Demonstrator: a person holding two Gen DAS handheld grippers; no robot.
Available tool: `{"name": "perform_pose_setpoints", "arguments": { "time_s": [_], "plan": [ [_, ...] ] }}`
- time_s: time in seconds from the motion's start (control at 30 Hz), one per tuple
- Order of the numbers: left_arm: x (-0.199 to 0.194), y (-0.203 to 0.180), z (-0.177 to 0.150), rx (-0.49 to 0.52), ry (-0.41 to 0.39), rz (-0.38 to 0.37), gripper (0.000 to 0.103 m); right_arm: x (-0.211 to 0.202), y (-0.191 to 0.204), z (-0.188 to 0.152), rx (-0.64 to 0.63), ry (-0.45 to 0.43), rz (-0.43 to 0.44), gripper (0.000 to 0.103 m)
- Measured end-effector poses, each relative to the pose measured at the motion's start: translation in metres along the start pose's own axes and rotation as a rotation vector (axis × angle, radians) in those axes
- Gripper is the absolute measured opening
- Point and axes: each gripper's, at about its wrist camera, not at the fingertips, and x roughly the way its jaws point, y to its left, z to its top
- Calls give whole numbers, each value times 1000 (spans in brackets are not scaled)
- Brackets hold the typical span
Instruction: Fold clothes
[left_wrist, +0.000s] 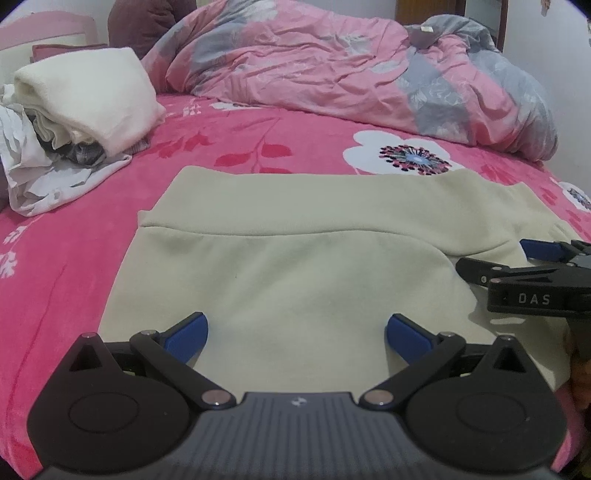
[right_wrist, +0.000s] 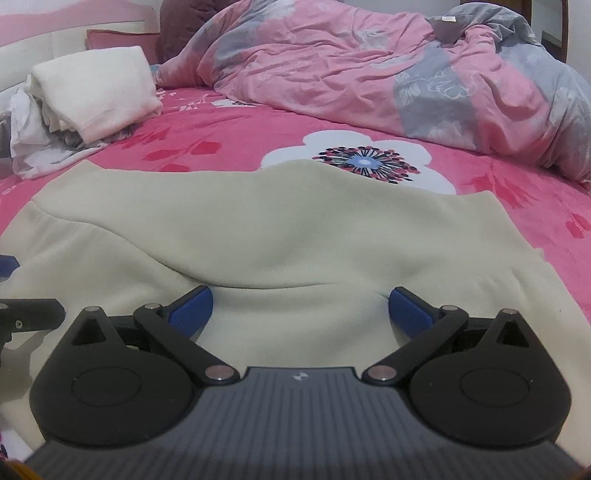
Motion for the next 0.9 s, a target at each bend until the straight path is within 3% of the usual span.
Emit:
{"name": "perform_pose_setpoints", "arguments": {
  "time_s": [0.1, 0.5, 0.63, 0.9],
  "plan": [
    [-2, -2, 2, 5, 0, 10, 103, 0, 0, -2, 3, -10, 2, 102],
    [-4, 0, 42, -7, -125, -15, 103, -1, 0, -5, 9, -22, 0, 102],
    [28, 7, 47, -8, -48, 27, 103, -1, 0, -5, 10, -23, 1, 102],
    [37, 15, 33, -31, -61, -6, 103, -3, 1, -4, 9, -15, -2, 102]
  ]
}}
